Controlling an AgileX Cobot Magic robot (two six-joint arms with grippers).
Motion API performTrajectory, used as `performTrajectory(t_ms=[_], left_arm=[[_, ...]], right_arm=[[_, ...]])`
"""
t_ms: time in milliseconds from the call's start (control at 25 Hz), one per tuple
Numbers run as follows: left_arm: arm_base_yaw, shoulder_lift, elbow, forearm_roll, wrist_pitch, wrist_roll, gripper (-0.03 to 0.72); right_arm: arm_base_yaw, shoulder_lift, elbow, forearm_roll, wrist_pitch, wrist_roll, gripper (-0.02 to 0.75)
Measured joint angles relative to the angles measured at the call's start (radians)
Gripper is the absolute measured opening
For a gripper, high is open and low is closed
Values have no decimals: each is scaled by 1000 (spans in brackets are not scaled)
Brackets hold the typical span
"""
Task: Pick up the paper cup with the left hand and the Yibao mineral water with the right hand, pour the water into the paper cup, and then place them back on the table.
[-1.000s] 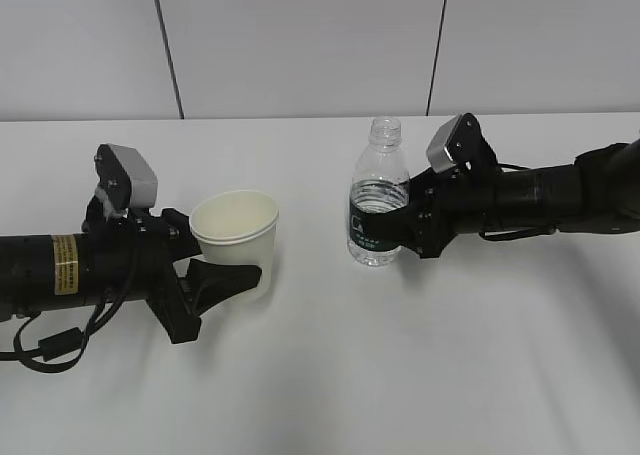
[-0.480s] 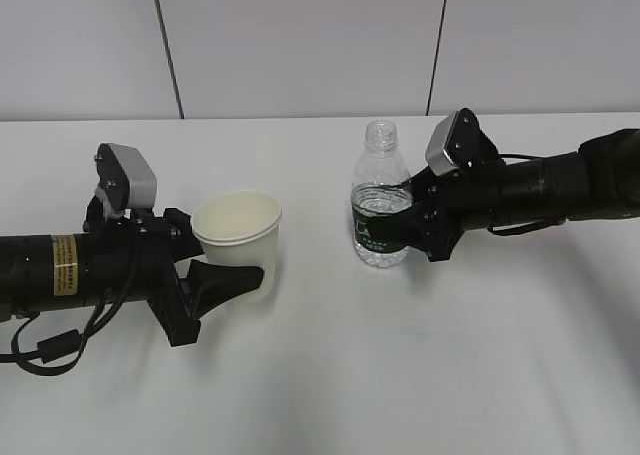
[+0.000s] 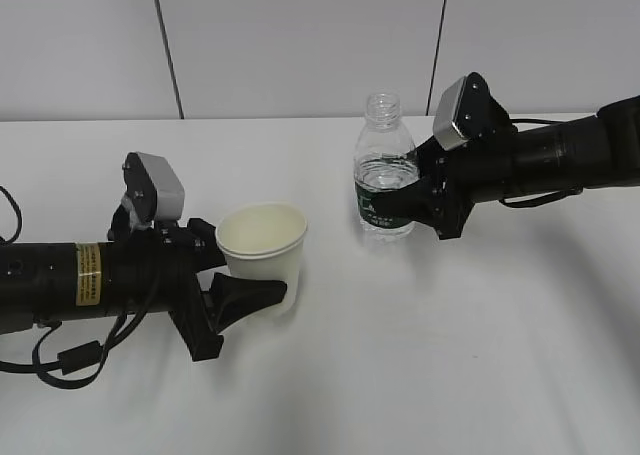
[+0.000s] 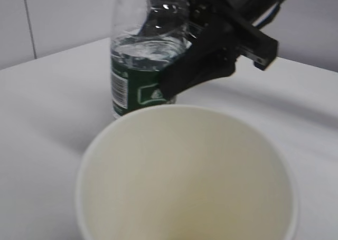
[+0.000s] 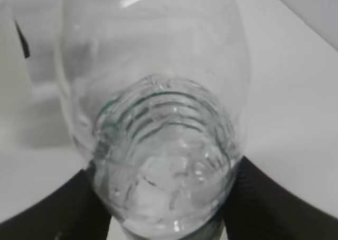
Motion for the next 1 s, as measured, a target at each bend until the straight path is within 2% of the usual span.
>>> performTrajectory(t_ms=[120, 280, 360, 1000], left_arm=[[0, 0, 0, -42, -1, 1, 403], [-1, 0, 0, 26, 0, 3, 403], [-5, 0, 0, 27, 0, 3, 403], [-12, 0, 0, 20, 0, 3, 403]], right_arm=[[23, -11, 0, -25, -2, 4, 447], [59, -18, 0, -60, -28, 18, 447], [72, -18, 0, -71, -42, 23, 447], [76, -18, 0, -77, -48, 32, 447]])
